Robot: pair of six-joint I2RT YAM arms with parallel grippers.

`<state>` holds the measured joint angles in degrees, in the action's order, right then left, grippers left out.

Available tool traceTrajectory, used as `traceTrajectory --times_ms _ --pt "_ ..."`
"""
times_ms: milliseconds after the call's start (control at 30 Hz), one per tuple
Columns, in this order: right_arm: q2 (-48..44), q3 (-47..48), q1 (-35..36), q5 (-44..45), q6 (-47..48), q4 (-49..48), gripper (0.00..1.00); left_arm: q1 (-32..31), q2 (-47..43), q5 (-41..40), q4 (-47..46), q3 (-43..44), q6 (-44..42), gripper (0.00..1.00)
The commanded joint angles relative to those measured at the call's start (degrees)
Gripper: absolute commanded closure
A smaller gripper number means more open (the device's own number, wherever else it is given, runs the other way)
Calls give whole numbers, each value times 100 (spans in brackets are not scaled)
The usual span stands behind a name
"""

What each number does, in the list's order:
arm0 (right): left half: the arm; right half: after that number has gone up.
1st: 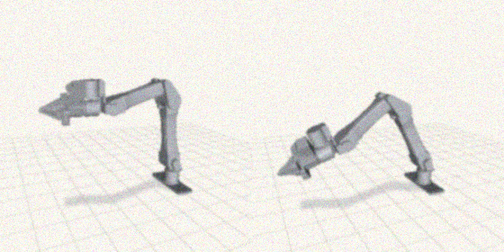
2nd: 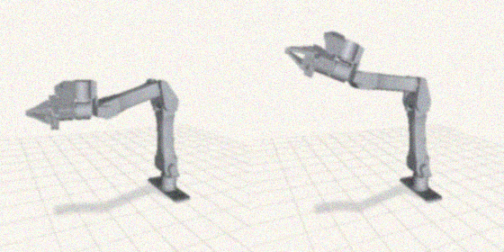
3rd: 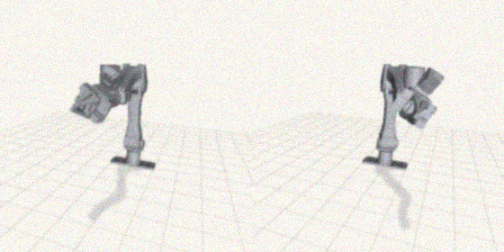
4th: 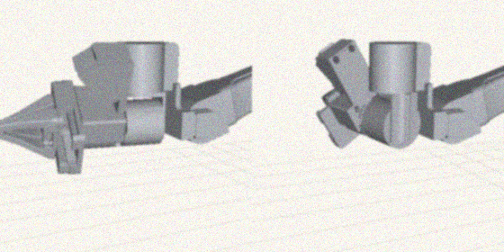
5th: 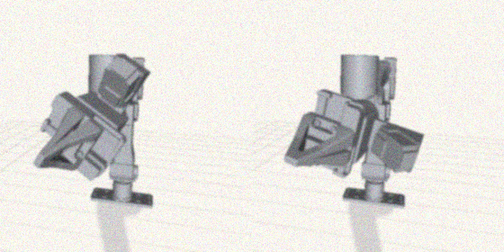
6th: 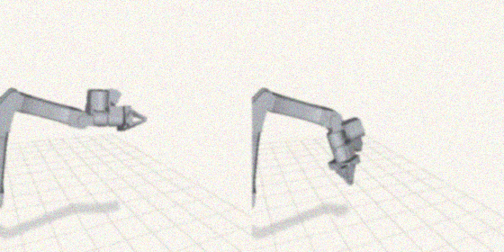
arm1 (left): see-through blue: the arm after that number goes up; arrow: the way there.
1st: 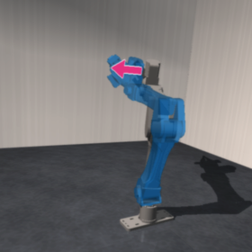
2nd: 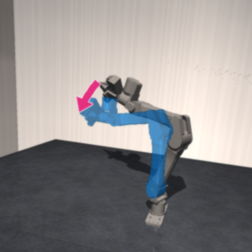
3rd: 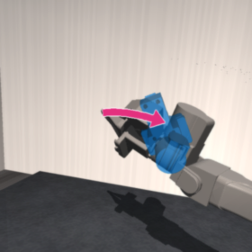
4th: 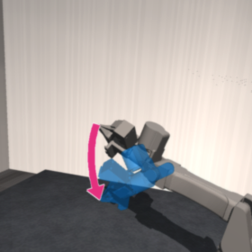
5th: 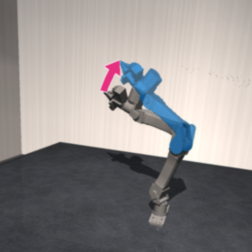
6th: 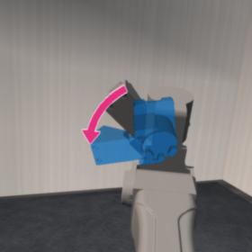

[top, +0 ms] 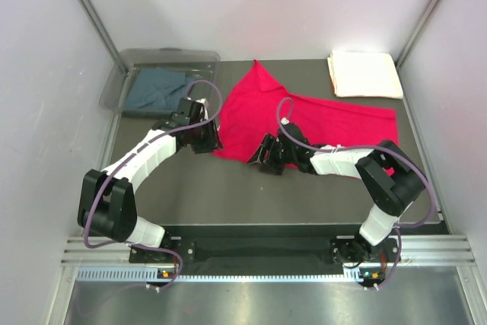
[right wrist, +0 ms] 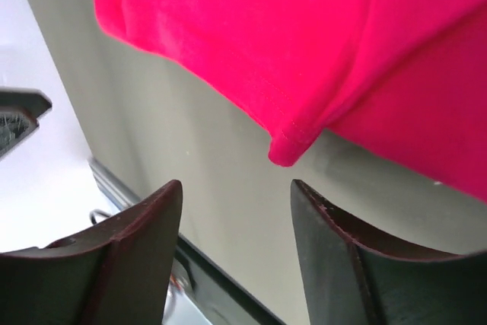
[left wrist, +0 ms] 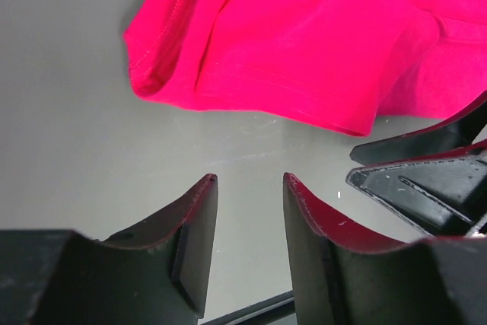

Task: Fold and stack the t-shirts
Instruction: Fold the tshirt

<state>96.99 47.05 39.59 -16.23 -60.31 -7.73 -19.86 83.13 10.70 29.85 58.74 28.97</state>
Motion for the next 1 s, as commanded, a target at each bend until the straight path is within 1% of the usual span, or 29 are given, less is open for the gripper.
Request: traceTrajectory --times_ms 0,133,167,233,267,367,500,567,700,800,900,933,967 --pt "153 226 294 831 -876 -414 42 78 -86 64 -40 -3 -102 56" --pt "285 446 400 1095 -965 -89 45 105 -210 55 12 -29 -146 58" --pt "277 454 409 1217 -1008 -36 48 122 -245 55 21 -55 -164 58" --pt "215 446 409 1350 -1061 235 57 157 -315 81 56 -91 -172 58" --pt "163 402 409 1403 -1140 289 57 175 -333 81 65 -117 -190 59" --pt "83 191 400 1395 -1342 184 55 245 -429 90 65 -214 -225 59" --pt "31 147 462 1315 -1395 210 46 342 -491 143 83 -231 -260 59" --pt "-5 33 470 1341 -1448 149 46 386 -474 160 83 -231 -260 59" --pt "162 111 435 1307 -1431 87 54 430 -412 248 57 -223 -217 60" --pt "197 261 444 1307 -1343 140 56 439 -429 266 74 -205 -190 60" --pt "189 322 409 1289 -1229 69 67 448 -429 240 83 -214 -199 60" --pt "189 401 365 1280 -1176 87 77 456 -421 248 100 -214 -190 60" --pt "171 428 339 1254 -1158 96 81 456 -429 240 92 -231 -199 60"
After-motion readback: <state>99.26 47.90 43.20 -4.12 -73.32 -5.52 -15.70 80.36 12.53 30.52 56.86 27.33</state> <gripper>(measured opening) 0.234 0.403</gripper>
